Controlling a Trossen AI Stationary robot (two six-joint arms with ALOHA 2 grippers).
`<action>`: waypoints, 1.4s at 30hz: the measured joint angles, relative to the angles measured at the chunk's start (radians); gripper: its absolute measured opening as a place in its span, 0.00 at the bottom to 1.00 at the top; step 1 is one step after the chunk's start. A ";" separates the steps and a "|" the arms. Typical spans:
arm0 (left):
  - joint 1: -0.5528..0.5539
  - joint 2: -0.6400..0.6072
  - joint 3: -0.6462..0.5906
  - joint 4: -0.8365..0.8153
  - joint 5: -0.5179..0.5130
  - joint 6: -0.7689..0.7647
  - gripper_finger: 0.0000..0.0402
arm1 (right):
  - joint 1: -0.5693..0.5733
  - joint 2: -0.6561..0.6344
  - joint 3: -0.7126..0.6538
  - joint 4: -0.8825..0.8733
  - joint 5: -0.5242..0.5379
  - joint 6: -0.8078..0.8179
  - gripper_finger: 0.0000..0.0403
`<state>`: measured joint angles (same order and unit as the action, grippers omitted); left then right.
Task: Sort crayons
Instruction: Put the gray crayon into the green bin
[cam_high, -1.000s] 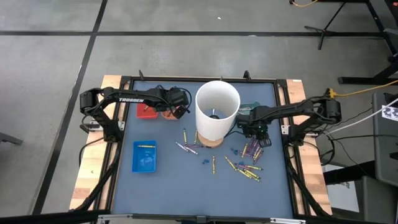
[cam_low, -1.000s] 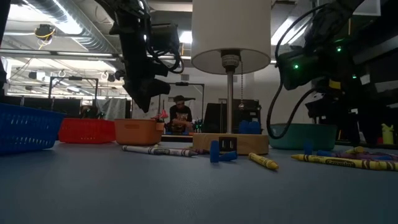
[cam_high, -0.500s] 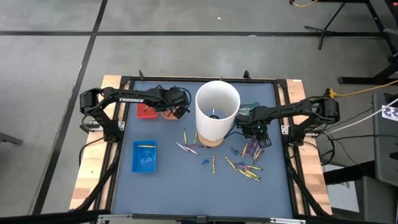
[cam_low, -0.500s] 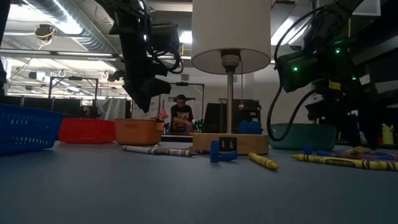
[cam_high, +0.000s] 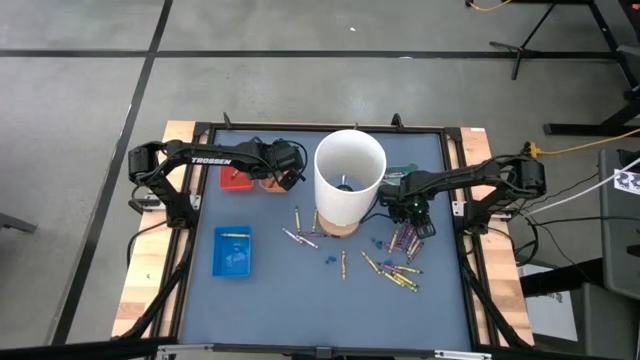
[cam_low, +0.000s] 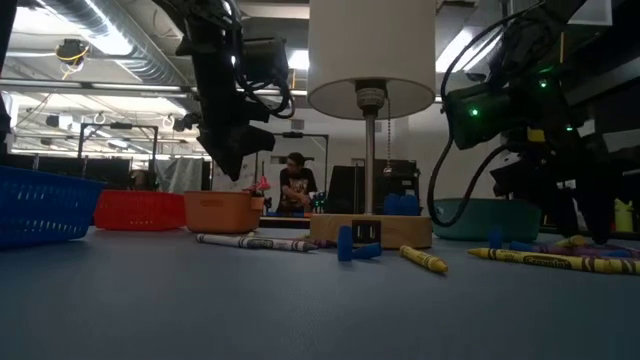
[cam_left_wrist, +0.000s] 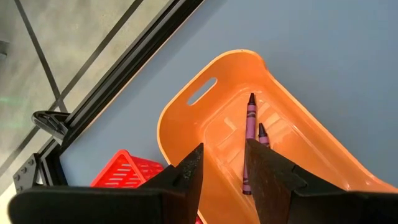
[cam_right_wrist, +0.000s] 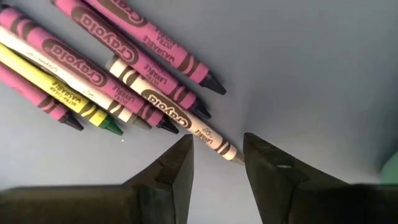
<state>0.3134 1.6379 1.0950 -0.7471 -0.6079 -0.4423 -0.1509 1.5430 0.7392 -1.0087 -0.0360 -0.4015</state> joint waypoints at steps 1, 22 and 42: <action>0.000 0.000 0.000 0.000 0.000 0.000 0.25 | 0.000 0.000 -0.008 0.003 0.000 0.000 0.34; 0.000 0.000 0.000 0.000 0.000 0.000 0.25 | 0.001 -0.002 -0.063 0.016 0.018 -0.001 0.34; 0.000 0.000 0.000 0.000 0.000 0.000 0.25 | 0.000 0.000 -0.065 0.011 0.029 0.000 0.15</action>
<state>0.3134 1.6379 1.0950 -0.7471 -0.6083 -0.4423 -0.1512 1.5427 0.6739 -0.9974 -0.0074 -0.4015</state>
